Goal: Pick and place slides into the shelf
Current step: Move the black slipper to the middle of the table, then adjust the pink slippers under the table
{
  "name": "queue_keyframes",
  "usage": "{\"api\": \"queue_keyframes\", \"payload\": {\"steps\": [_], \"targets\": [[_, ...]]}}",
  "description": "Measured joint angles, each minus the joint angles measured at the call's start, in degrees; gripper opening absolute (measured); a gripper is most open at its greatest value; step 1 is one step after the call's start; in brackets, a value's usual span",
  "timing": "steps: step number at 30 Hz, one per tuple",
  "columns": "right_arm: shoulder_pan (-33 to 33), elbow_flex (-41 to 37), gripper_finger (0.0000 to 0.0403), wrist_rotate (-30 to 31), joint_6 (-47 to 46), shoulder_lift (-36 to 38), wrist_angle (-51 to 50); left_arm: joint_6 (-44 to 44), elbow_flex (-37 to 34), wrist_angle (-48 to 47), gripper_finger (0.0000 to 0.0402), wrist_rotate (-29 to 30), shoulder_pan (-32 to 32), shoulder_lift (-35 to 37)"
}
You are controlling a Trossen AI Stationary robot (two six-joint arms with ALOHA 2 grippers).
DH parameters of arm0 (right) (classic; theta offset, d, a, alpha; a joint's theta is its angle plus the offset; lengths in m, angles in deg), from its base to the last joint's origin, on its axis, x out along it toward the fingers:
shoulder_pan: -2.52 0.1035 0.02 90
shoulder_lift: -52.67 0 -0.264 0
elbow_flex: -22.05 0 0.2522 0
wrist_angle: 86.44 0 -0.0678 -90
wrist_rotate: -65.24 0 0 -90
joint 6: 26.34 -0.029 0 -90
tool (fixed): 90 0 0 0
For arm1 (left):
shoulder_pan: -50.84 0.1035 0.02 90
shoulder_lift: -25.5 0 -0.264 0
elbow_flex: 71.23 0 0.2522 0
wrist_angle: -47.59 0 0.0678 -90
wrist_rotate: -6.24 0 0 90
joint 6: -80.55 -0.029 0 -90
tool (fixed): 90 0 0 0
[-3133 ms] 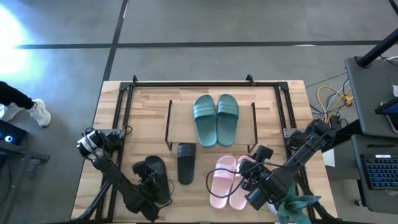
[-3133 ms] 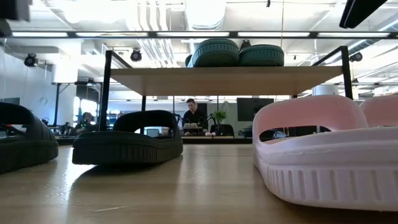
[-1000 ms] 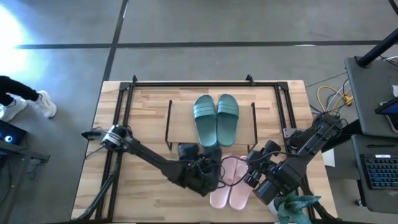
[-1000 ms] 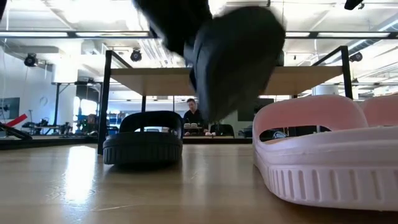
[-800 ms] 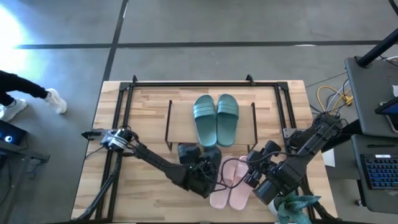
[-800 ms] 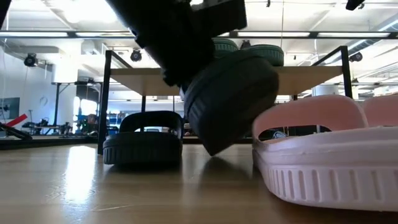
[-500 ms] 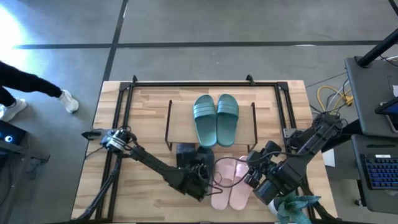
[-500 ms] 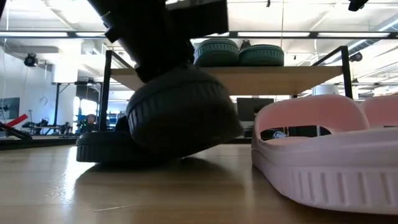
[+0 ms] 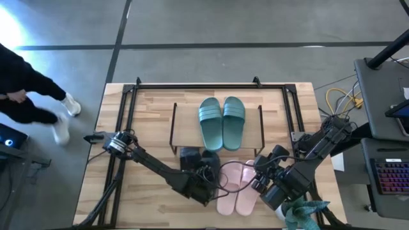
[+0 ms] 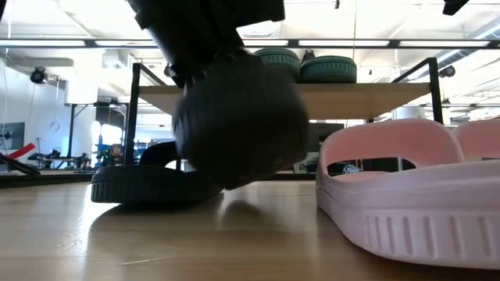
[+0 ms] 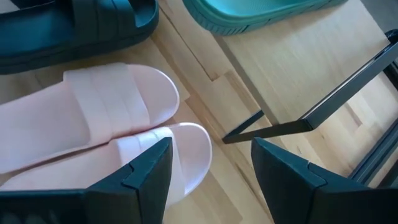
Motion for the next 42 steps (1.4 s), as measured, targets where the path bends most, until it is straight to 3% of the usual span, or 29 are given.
{"api": "queue_keyframes", "payload": {"steps": [9,15,21,26,31,34,42], "targets": [[0.02,0.0,0.021,-0.03,0.1,0.0,0.01,0.09,-0.19,0.26,0.0176,-2.91,0.02,0.13],[0.02,0.0,0.021,-2.46,1.06,0.0,0.02,-0.12,0.26,0.18,0.0224,-10.23,0.02,2.17],[0.26,0.0,0.021,-14.73,2.55,0.0,3.62,0.55,0.37,0.33,0.0235,-28.19,-0.48,8.16],[0.91,-0.42,0.021,-28.69,-2.99,0.0,16.52,6.54,-0.09,0.31,0.0235,-39.78,-1.54,13.59],[2.29,-3.26,0.021,-30.32,-9.15,-0.52,34.62,10.93,-1.94,1.76,0.0235,-39.91,-3.76,17.47],[2.85,-4.72,0.021,-30.48,-12.6,-2.65,39.33,12.95,-2.82,1.15,0.0235,-39.11,-4.8,17.89],[3.98,-6.4,0.0207,-27.52,-23.56,-7.62,33.48,13.42,-2.89,1.48,0.0235,-37.98,-6.95,17.33]]}}
